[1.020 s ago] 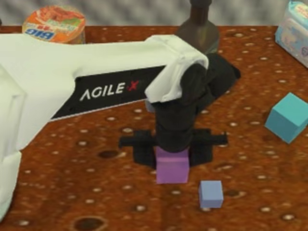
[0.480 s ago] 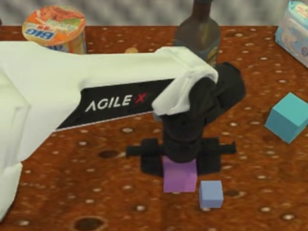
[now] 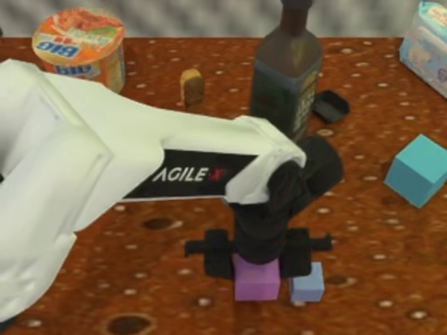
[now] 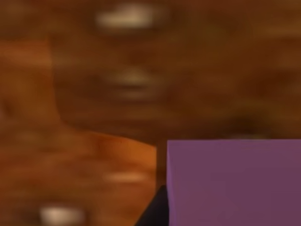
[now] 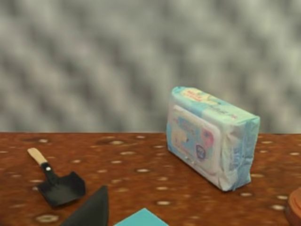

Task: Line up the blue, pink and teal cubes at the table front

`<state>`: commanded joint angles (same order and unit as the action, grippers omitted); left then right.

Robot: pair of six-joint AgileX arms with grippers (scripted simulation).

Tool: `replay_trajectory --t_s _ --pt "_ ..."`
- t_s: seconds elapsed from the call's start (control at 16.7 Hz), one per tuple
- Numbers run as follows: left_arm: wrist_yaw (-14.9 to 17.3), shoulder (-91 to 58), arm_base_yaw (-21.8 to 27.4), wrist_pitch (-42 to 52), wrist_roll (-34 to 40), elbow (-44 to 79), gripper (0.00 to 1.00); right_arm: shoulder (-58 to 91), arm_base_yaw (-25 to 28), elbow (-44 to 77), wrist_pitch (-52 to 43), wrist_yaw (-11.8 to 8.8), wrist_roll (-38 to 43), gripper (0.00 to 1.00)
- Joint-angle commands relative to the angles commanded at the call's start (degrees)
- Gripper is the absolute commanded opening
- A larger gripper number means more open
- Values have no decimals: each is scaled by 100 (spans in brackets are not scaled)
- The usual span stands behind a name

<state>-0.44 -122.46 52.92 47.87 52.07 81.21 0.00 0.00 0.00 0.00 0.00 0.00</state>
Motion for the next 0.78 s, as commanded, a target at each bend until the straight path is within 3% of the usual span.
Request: replay_trajectory --t_s 0.18,0.78 --pt "0 -1 0 -4 0 -2 0 0 0 0 0 0 0 100" --pt "0 -1 0 -4 0 -2 75 0 0 0 0 0 0 100"
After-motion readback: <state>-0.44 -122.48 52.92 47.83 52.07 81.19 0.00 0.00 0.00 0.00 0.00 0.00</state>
